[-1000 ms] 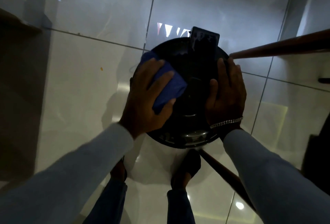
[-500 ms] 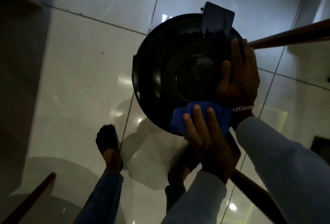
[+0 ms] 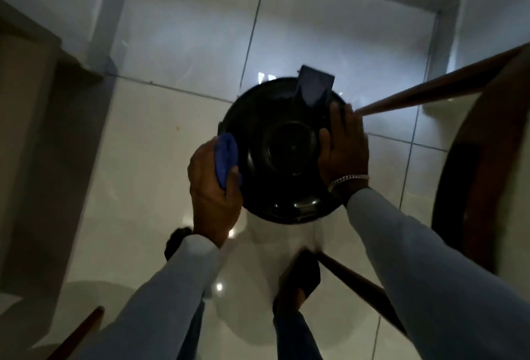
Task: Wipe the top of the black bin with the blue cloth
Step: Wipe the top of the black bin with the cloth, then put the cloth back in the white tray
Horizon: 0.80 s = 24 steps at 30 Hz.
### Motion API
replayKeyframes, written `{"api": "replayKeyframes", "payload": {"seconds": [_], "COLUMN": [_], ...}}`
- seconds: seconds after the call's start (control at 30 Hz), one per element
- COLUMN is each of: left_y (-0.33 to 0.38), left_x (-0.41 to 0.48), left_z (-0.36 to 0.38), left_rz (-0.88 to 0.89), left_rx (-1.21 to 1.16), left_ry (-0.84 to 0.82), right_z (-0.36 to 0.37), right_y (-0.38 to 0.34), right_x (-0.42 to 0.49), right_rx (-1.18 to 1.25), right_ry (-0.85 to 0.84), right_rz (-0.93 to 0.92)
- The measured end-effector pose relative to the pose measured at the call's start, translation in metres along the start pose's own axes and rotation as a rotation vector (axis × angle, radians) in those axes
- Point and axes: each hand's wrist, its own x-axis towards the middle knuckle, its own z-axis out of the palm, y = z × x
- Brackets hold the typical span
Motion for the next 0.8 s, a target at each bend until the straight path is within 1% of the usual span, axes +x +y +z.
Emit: {"api": "replayKeyframes", "payload": {"seconds": [0.03, 0.07, 0.13, 0.17, 0.2, 0.23, 0.27, 0.3, 0.33, 0.37, 0.4, 0.43, 0.47, 0.5, 0.53, 0.57, 0.7, 0.77, 0.8], "left_y": [0.019, 0.041, 0.095, 0.124, 0.153, 0.181, 0.207, 0.233, 0.257, 0.279, 0.300, 0.320, 0.338, 0.354, 0.366, 0.376, 0.391, 0.388, 0.385], "left_x": [0.007, 0.012, 0.012, 0.006, -0.002, -0.012, -0.022, -0.032, -0.039, -0.045, -0.048, -0.050, -0.052, -0.054, -0.057, -0.061, -0.082, -0.087, -0.085], "left_z": [-0.006, -0.011, -0.018, -0.021, -0.023, -0.026, -0.029, -0.033, -0.037, -0.040, -0.040, -0.037, -0.033, -0.026, -0.017, -0.007, 0.041, 0.056, 0.061], "left_rz": [0.027, 0.065, 0.186, 0.263, 0.343, 0.414, 0.458, 0.462, 0.427, 0.359, 0.261, 0.151, 0.049, -0.047, -0.122, -0.155, -0.125, -0.091, -0.071], "left_rx": [-0.012, -0.020, -0.016, -0.015, -0.026, -0.050, -0.097, -0.176, -0.285, -0.406, -0.502, -0.542, -0.544, -0.561, -0.582, -0.567, -0.203, -0.021, 0.032], "left_ry": [-0.024, -0.057, -0.126, -0.162, -0.201, -0.253, -0.325, -0.406, -0.472, -0.497, -0.488, -0.478, -0.504, -0.584, -0.678, -0.740, -0.707, -0.745, -0.777], "right_z": [-0.012, -0.030, -0.081, -0.111, -0.138, -0.167, -0.191, -0.215, -0.239, -0.260, -0.278, -0.294, -0.306, -0.318, -0.324, -0.329, -0.322, -0.309, -0.303], "right_y": [-0.011, -0.024, -0.058, -0.076, -0.086, -0.094, -0.097, -0.095, -0.086, -0.074, -0.059, -0.046, -0.032, -0.021, -0.010, -0.001, 0.045, 0.061, 0.067], "right_x": [-0.002, -0.008, -0.031, -0.044, -0.060, -0.078, -0.097, -0.113, -0.128, -0.139, -0.149, -0.158, -0.166, -0.171, -0.174, -0.174, -0.171, -0.170, -0.171], "right_rx": [0.061, 0.214, 0.699, 0.977, 1.197, 1.299, 1.302, 1.295, 1.331, 1.408, 1.494, 1.557, 1.572, 1.557, 1.502, 1.413, 0.906, 0.693, 0.642], "right_ry": [-0.026, -0.010, 0.084, 0.061, -0.005, -0.073, -0.074, -0.006, 0.092, 0.175, 0.228, 0.252, 0.278, 0.286, 0.287, 0.293, 0.346, 0.325, 0.279], "right_rz": [0.037, 0.098, 0.258, 0.370, 0.442, 0.455, 0.424, 0.398, 0.402, 0.428, 0.449, 0.468, 0.479, 0.485, 0.499, 0.535, 0.767, 0.821, 0.832]}}
